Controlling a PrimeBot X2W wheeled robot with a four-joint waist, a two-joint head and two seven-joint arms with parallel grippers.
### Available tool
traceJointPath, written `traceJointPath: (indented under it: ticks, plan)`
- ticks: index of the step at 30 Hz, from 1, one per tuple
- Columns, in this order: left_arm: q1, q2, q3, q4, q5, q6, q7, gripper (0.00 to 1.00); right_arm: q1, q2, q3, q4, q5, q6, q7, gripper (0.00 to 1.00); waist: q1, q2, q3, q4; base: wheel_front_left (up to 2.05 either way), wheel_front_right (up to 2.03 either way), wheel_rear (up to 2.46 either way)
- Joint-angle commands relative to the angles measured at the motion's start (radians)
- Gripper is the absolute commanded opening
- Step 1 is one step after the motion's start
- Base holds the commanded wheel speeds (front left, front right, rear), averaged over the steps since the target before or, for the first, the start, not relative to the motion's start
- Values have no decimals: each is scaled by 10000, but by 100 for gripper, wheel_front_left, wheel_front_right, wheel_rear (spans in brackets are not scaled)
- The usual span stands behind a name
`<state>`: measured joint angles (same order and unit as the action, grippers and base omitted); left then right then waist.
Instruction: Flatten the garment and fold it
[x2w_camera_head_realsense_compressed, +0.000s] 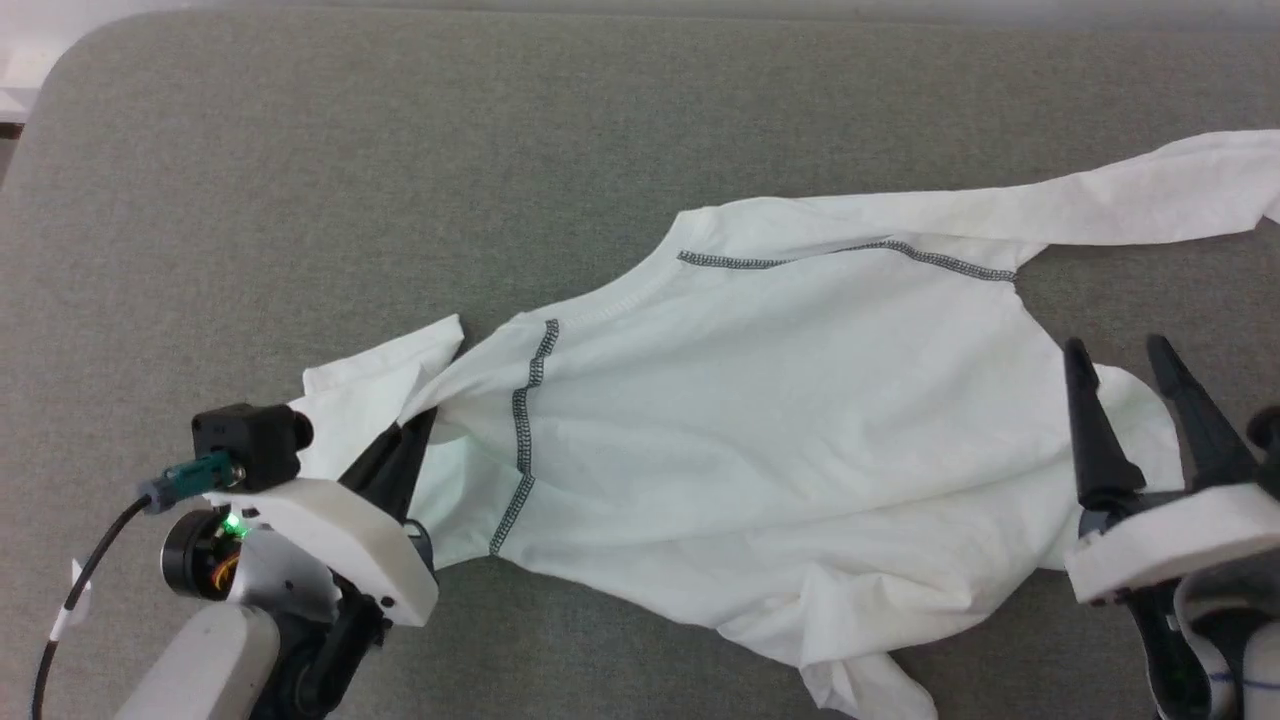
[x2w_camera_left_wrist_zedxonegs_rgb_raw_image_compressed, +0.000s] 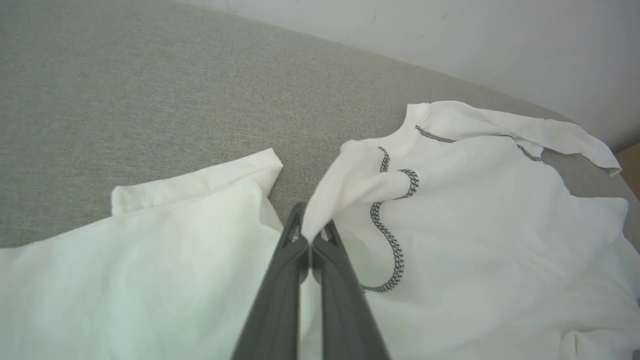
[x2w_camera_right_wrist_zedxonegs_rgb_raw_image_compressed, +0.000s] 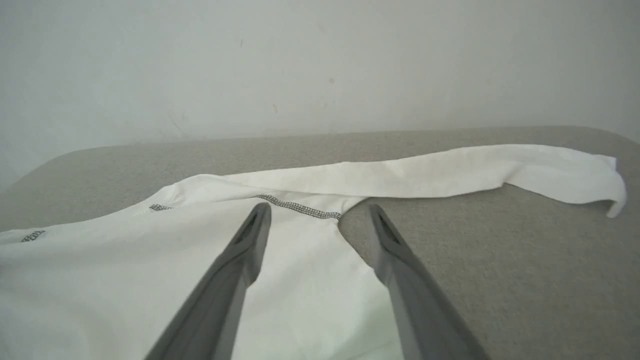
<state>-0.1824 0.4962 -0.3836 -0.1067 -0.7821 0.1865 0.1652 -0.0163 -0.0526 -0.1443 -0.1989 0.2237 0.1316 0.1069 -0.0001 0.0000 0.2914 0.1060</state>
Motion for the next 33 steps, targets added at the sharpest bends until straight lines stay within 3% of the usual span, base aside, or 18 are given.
traceJointPath:
  ticks: [1, 7, 17, 33]
  plan:
    - [-13, -37, -22, -115, -7, 21, -75, 0, -436, 24, 207, -169, -132, -9, 224, 100, 1, 0, 122, 140, 0, 0, 0]
    - [-554, -243, -363, -241, 166, -157, -4, 0, -2663, -195, 1541, -137, -1060, -9, 2259, 100, 1, 0, 525, 281, 0, 0, 0]
    - [-1553, -559, -863, -187, 424, -578, 65, 0, -6270, -2476, 3982, 2033, 73, -9, 5894, 100, 1, 0, 1396, 832, 0, 0, 0]
    - [-2288, -1127, -1481, 278, 442, -1109, 15, 0, -8695, -4434, 6559, 4119, 1895, -9, 7631, 100, 1, 0, 2262, 2030, 0, 0, 0]
